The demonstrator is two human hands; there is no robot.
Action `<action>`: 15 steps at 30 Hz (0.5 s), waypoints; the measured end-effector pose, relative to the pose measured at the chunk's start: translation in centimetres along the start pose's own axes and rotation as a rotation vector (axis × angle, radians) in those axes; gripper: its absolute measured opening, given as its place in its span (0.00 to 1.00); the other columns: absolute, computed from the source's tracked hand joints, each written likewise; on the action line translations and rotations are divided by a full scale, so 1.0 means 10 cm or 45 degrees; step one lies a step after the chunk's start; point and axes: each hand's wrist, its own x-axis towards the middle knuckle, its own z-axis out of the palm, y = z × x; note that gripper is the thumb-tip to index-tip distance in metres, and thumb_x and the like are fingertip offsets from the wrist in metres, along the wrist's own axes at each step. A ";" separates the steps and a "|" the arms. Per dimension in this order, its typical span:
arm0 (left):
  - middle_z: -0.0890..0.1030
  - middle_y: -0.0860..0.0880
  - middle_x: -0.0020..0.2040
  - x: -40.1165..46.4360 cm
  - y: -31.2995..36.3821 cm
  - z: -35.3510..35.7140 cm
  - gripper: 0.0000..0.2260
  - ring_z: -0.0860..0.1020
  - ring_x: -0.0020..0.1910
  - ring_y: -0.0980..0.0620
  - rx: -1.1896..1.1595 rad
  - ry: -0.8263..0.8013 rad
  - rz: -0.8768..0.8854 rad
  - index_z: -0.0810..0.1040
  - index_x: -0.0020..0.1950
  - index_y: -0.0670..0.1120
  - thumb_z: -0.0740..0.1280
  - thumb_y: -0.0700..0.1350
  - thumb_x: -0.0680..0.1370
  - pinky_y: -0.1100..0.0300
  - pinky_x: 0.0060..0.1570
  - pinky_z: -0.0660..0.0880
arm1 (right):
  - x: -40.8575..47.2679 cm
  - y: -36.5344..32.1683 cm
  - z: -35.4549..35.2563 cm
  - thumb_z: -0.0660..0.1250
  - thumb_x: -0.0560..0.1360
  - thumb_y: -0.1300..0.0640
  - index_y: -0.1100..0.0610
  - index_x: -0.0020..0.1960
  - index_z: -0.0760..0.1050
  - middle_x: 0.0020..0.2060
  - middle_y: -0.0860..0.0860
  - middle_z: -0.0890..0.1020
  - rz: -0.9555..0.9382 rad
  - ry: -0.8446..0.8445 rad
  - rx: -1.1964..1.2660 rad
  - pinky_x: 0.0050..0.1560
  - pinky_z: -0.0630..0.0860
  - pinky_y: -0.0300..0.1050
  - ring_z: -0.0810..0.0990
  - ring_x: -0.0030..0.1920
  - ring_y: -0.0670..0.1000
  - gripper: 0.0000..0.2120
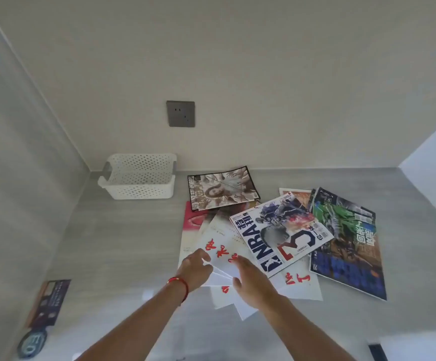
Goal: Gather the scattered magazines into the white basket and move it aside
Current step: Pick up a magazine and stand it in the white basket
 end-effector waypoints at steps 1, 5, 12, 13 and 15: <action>0.81 0.47 0.60 0.07 -0.02 -0.01 0.13 0.78 0.55 0.47 -0.015 -0.005 -0.012 0.76 0.56 0.54 0.61 0.43 0.75 0.57 0.51 0.75 | 0.06 -0.01 0.04 0.63 0.82 0.54 0.51 0.77 0.60 0.79 0.50 0.63 0.013 -0.048 -0.005 0.73 0.70 0.53 0.67 0.77 0.54 0.25; 0.80 0.44 0.58 0.21 -0.01 0.01 0.14 0.80 0.52 0.46 -0.148 -0.098 -0.161 0.75 0.59 0.50 0.63 0.45 0.73 0.52 0.53 0.81 | 0.21 -0.10 0.13 0.61 0.82 0.59 0.56 0.82 0.47 0.82 0.58 0.42 0.045 -0.198 -0.231 0.81 0.50 0.57 0.41 0.82 0.61 0.33; 0.79 0.41 0.58 0.41 -0.42 0.34 0.27 0.81 0.54 0.41 -0.561 0.258 -0.518 0.69 0.64 0.44 0.65 0.46 0.65 0.49 0.47 0.84 | 0.26 -0.28 0.23 0.56 0.78 0.72 0.55 0.83 0.41 0.82 0.53 0.37 -0.140 -0.490 0.025 0.79 0.56 0.47 0.40 0.82 0.52 0.40; 0.78 0.42 0.59 0.47 -0.53 0.38 0.24 0.81 0.56 0.41 -0.568 0.280 -0.533 0.69 0.63 0.49 0.64 0.45 0.67 0.46 0.52 0.83 | 0.28 -0.29 0.25 0.56 0.78 0.73 0.55 0.83 0.39 0.81 0.52 0.35 -0.172 -0.545 0.052 0.80 0.54 0.47 0.38 0.82 0.51 0.41; 0.78 0.42 0.61 0.37 -0.49 0.35 0.21 0.80 0.57 0.42 -0.796 0.305 -0.594 0.67 0.59 0.57 0.63 0.38 0.71 0.46 0.54 0.82 | 0.32 -0.29 0.25 0.54 0.79 0.71 0.54 0.82 0.35 0.80 0.50 0.32 -0.217 -0.672 0.069 0.81 0.46 0.49 0.34 0.80 0.50 0.41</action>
